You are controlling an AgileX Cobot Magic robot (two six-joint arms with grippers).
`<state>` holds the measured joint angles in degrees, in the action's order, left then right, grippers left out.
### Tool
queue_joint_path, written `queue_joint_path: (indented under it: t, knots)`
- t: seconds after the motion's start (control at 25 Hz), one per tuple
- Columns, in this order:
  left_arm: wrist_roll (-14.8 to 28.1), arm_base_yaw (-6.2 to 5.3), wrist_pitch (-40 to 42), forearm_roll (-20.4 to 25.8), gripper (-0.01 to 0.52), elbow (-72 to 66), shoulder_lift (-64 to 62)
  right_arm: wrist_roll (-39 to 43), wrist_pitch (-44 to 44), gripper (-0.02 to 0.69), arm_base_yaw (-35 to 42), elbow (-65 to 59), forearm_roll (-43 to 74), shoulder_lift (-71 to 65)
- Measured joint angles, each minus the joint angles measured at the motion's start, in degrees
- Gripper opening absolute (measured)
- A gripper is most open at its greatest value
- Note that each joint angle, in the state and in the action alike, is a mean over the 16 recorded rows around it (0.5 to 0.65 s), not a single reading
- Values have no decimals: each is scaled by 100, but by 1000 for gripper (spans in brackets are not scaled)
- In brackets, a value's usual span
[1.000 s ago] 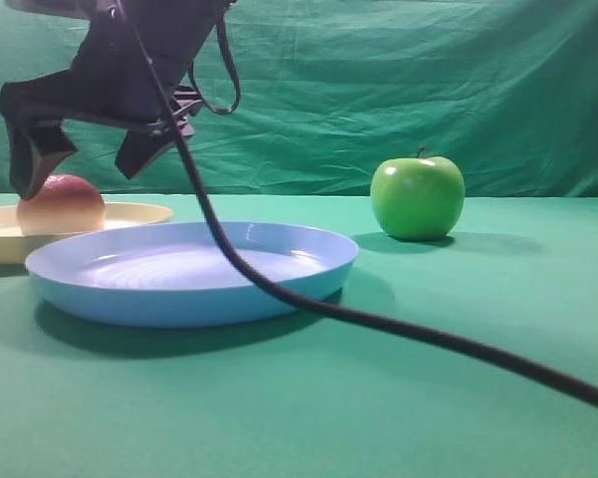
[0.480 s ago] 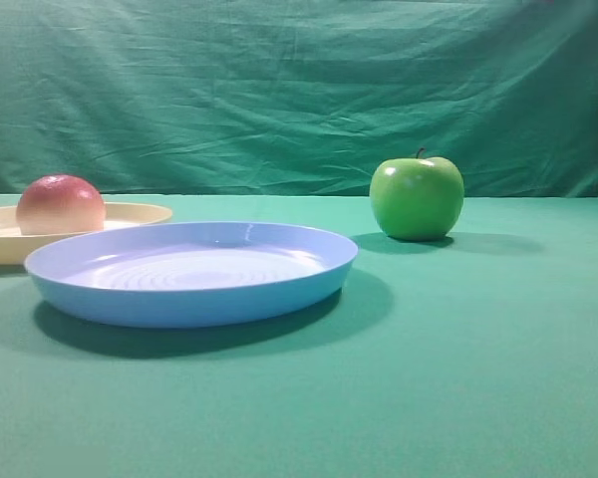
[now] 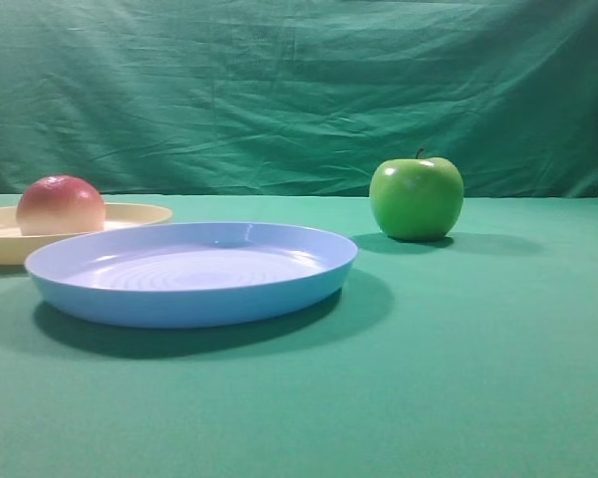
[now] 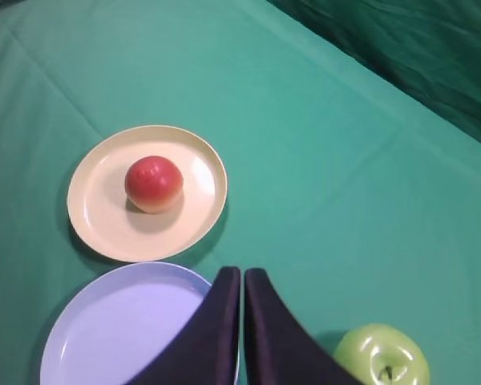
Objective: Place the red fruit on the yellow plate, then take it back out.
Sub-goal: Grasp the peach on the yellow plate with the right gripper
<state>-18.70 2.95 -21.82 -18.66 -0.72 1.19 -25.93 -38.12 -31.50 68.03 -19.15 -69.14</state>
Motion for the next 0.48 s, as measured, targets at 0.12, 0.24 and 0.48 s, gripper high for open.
queue_joint_path:
  t: [0.12,0.24,0.48]
  knots:
    - [0,0,0,0,0,0,0,23,344,0,0,-766,-60,733]
    - [0,0,0,0,0,0,0,56,602,0,0,-1419,-90,1466]
    - [0,0,0,0,0,0,0,226,904,0,16,-2401,28,2831]
